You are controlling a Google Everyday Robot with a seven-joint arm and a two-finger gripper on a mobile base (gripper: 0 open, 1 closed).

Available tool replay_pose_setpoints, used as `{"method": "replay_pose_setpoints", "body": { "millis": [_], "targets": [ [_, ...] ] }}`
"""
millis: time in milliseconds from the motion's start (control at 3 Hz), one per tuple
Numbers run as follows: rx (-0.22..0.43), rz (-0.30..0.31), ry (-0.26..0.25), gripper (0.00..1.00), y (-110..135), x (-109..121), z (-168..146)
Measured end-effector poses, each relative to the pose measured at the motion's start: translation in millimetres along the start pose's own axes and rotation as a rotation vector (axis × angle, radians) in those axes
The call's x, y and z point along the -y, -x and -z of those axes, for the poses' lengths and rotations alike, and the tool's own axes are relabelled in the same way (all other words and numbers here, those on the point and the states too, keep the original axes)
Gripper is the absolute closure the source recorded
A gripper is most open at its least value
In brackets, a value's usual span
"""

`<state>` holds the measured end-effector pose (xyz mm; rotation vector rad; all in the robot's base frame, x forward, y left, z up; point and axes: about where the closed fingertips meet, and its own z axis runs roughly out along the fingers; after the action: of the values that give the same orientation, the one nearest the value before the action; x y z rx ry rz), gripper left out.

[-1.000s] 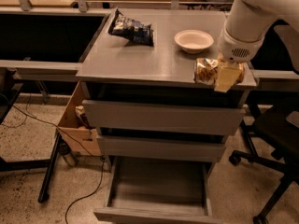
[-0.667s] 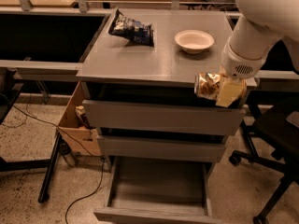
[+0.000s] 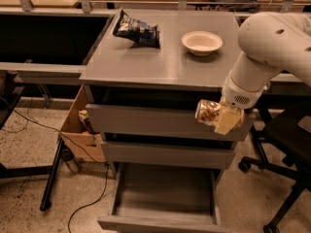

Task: Place orange can into bottom drawer

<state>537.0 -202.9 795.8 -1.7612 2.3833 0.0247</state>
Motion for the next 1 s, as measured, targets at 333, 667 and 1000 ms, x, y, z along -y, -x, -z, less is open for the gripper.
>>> {"method": "replay_pose_setpoints", "body": {
  "millis": [333,667,1000],
  "targets": [
    [0.020,-0.023,0.058,1.00,11,12,-46],
    [0.065,-0.058,0.095,1.00,17,25,-101],
    [0.076,-0.107,0.110,1.00,-4,23,-119]
  ]
}}
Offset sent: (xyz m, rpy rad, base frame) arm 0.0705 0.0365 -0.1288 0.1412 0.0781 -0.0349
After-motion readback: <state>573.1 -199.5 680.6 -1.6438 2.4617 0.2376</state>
